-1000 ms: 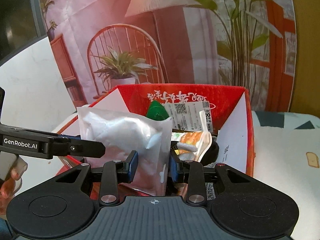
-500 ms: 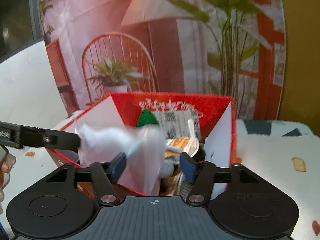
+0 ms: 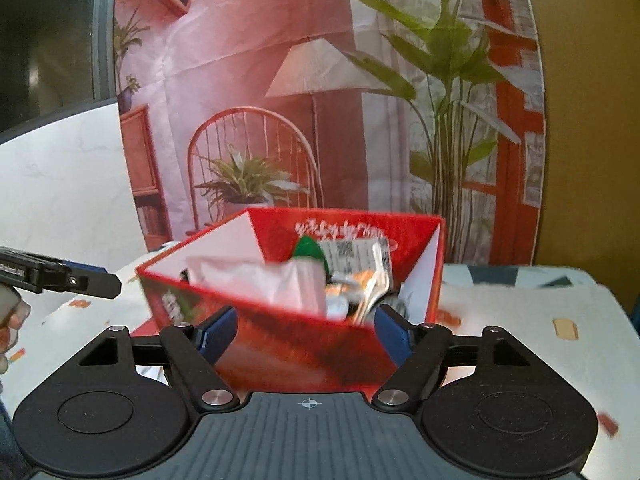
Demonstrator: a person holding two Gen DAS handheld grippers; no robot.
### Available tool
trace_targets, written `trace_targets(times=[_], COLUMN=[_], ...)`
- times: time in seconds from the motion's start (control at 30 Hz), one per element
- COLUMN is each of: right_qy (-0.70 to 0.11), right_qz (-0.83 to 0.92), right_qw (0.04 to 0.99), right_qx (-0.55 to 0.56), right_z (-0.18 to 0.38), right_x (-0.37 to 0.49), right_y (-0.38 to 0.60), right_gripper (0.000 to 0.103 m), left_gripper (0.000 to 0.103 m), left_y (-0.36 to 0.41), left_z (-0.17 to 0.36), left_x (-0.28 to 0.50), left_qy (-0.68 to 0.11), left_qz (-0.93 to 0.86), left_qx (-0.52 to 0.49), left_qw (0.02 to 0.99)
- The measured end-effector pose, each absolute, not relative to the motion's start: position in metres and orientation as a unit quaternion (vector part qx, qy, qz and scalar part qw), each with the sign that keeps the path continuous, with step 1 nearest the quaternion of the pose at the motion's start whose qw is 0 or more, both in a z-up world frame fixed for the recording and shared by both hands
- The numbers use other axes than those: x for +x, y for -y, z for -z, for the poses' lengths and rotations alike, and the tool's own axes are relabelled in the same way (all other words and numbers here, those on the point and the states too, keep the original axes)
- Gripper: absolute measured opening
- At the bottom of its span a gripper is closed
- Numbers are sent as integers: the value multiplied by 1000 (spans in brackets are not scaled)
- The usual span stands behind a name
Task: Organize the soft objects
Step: 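Move both grippers down to the white sock beside the box, then close both grippers on the white sock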
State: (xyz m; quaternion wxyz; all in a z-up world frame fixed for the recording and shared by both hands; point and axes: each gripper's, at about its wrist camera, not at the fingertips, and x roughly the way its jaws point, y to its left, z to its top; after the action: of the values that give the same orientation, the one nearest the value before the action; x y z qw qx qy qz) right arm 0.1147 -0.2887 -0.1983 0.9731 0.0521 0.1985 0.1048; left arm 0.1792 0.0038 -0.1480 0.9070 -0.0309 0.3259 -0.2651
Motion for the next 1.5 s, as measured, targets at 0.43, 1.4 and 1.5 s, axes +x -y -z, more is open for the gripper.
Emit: trace_targets(times=[0.43, 1.4, 1.5], right_qy=[-301, -283, -278], right_qz=[-80, -23, -15], right_qw=[947, 948, 949], right_qx=[81, 141, 147], right_z=[274, 301, 302], right_x=[90, 91, 90], right_y=[274, 299, 302], right_gripper=[71, 66, 65], left_gripper=[88, 40, 41], left_y=[-18, -9, -8], left_z=[221, 236, 236], left_x=[188, 138, 137], left_qy=[-395, -397, -395], left_qz=[220, 203, 204], left_qx=[-60, -8, -5], left_qw=[890, 895, 896])
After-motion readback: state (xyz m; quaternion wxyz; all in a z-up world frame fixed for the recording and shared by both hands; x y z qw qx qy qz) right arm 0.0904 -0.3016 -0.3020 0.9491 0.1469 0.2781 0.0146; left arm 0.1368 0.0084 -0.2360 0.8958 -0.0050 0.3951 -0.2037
